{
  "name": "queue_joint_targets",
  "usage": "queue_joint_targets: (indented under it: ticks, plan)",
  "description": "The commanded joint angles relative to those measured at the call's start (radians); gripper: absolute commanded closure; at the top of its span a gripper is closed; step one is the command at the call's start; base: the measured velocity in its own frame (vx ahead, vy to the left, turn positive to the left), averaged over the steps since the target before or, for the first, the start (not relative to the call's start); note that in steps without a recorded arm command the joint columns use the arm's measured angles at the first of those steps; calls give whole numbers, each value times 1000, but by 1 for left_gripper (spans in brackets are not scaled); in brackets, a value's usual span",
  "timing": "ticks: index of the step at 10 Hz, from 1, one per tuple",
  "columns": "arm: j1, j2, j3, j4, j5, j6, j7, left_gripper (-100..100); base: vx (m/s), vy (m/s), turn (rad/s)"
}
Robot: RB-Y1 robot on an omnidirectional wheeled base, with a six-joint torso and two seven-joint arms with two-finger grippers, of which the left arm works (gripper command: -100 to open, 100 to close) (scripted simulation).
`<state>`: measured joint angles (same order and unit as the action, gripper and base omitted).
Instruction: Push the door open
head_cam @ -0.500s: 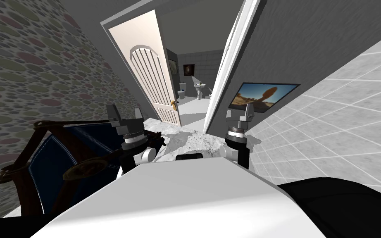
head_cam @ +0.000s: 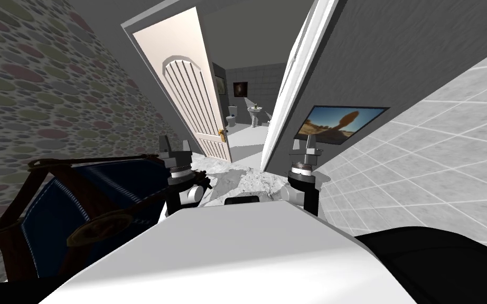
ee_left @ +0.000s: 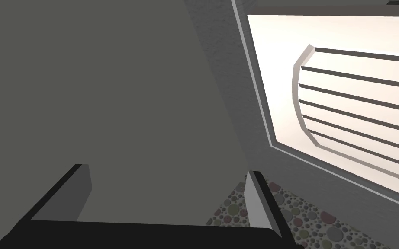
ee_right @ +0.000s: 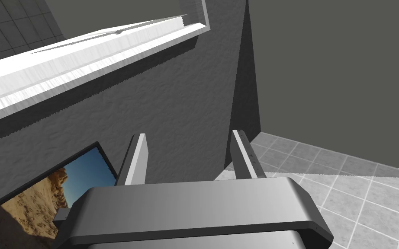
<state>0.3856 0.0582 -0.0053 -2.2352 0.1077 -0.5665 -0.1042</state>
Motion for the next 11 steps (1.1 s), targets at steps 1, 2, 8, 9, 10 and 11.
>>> queue_joint_targets:
  ticks: [1,2,8,9,10,11]
  plan:
    - [-15,6,-2,43,3,-6,7,-100,74,72,-33]
    - [-29,8,-4,67,3,-4,10,-100,61,61,-30]
    - [-130,21,-21,243,8,10,31,-100,85,75,-42]
    - [-148,23,-24,275,9,12,34,-100,95,87,-40]
    - [-168,25,-27,307,9,15,38,-100,92,86,-39]
    - [-189,27,-31,343,10,18,43,-100,94,91,-58]
